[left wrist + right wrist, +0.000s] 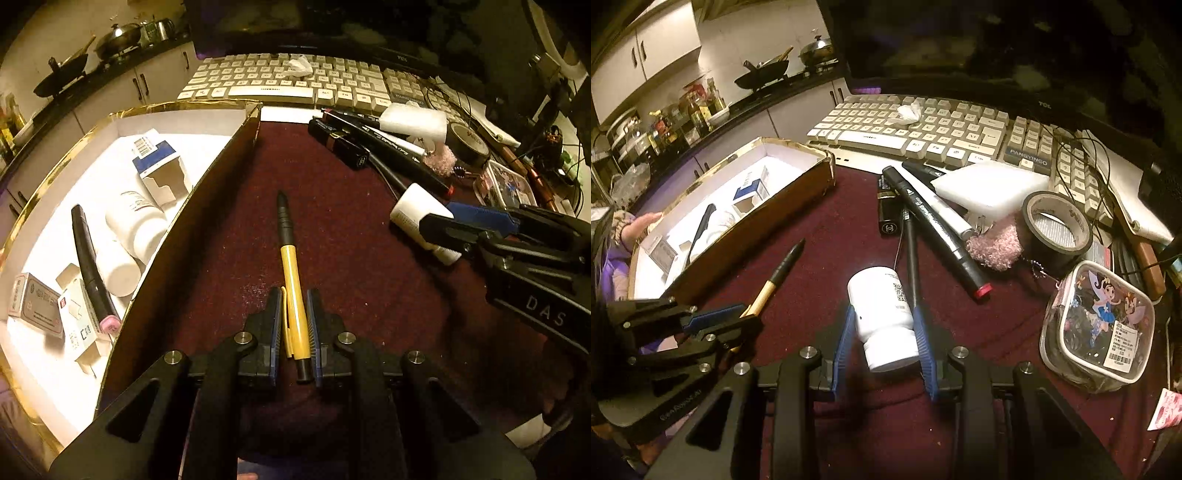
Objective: Organize objects
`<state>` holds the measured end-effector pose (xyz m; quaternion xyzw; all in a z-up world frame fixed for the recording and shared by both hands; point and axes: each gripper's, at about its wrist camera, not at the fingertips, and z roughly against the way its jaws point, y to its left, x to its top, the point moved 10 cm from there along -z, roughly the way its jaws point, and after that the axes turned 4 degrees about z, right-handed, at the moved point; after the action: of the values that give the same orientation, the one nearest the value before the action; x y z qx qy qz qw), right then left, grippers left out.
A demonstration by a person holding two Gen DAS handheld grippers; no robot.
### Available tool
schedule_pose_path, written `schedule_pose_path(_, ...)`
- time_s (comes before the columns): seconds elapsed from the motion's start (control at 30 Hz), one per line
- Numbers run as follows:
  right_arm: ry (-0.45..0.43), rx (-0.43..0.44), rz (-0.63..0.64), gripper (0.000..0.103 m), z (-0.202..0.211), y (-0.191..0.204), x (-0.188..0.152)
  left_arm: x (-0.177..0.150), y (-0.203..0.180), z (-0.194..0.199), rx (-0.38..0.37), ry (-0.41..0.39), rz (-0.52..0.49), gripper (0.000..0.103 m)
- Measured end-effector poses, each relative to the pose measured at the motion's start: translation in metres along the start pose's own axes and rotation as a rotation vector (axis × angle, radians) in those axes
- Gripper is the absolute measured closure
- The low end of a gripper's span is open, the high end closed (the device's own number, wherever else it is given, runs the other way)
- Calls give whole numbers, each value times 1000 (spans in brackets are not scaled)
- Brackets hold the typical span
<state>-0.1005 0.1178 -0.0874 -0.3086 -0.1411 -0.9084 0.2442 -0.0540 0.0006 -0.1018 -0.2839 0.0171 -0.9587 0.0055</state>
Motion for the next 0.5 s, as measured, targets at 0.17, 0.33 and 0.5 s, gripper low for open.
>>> schedule_pose_path(0.17, 0, 11, 7, 68, -2, 2, -2, 2, 0, -1, 2, -2, 3, 91)
schedule_pose_path(0.33, 6, -3, 31, 69, -6, 7, 0, 5, 0, 4, -84, -10, 73, 91)
schedule_pose_path(0.5, -22, 41, -35, 69, 0, 6, 1, 10, 3, 15, -137, -33, 113, 91)
